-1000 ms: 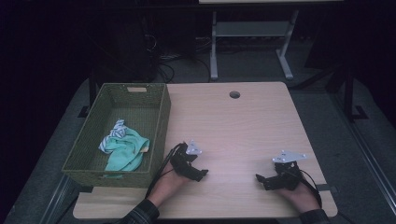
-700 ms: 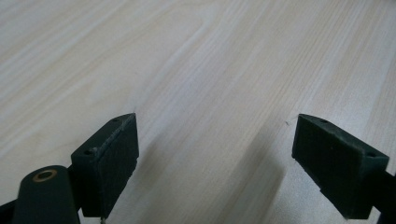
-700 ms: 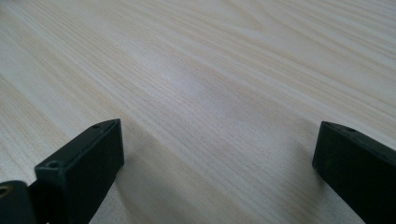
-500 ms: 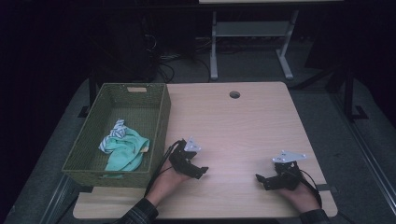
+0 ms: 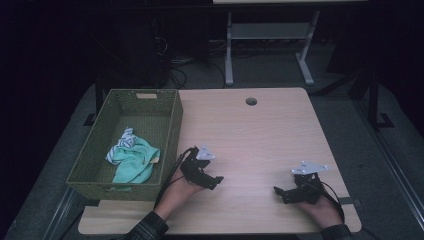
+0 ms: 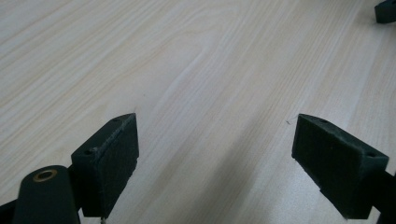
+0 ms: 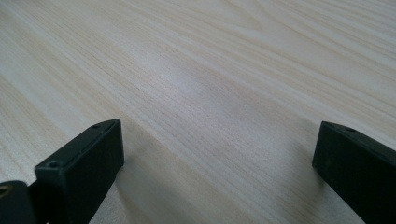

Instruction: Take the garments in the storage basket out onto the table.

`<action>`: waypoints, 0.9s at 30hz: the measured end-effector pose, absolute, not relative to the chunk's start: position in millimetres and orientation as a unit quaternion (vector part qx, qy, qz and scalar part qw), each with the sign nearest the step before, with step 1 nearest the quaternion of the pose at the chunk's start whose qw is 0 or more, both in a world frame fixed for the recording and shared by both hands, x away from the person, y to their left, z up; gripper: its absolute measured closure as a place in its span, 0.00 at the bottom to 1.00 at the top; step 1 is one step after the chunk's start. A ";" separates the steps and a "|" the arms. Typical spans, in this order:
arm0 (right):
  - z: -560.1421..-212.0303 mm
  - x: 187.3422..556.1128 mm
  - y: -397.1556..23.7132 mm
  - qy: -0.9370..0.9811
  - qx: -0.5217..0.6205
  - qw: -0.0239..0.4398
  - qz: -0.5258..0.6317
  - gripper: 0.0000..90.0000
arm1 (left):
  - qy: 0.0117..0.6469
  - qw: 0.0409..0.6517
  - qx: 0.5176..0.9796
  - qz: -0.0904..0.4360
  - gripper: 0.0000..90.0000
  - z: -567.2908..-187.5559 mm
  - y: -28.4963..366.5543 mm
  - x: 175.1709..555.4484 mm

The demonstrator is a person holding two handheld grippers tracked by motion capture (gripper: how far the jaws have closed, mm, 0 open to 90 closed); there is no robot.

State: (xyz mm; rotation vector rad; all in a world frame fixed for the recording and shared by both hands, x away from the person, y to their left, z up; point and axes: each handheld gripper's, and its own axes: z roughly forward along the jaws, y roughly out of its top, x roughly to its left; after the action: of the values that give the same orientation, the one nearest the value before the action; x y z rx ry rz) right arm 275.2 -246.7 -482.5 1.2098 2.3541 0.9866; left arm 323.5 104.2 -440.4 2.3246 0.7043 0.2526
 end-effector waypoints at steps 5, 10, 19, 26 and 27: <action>-482.4 275.1 -246.6 0.823 0.423 0.157 0.345 0.01 | 0.276 0.349 0.891 0.091 0.16 -437.1 106.0 325.0; -482.5 275.4 -246.8 0.823 0.421 0.159 0.345 0.01 | 0.272 0.348 0.893 0.089 0.16 -432.7 105.4 324.4; -482.5 275.3 -246.7 0.823 0.422 0.158 0.345 0.01 | 0.268 0.352 0.892 0.094 0.16 -423.6 105.3 323.6; -482.6 274.8 -246.6 0.822 0.423 0.161 0.345 0.01 | 0.267 0.352 0.893 0.090 0.16 -419.3 105.5 323.6; -482.6 274.6 -246.4 0.821 0.425 0.160 0.346 0.01 | 0.264 0.351 0.894 0.090 0.16 -419.0 105.3 323.5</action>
State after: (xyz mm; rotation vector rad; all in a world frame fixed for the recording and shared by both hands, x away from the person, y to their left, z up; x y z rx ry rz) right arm 274.6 -246.4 -482.6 1.2140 2.3455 0.9879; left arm 323.5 105.3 -419.0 2.3143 0.6848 0.2336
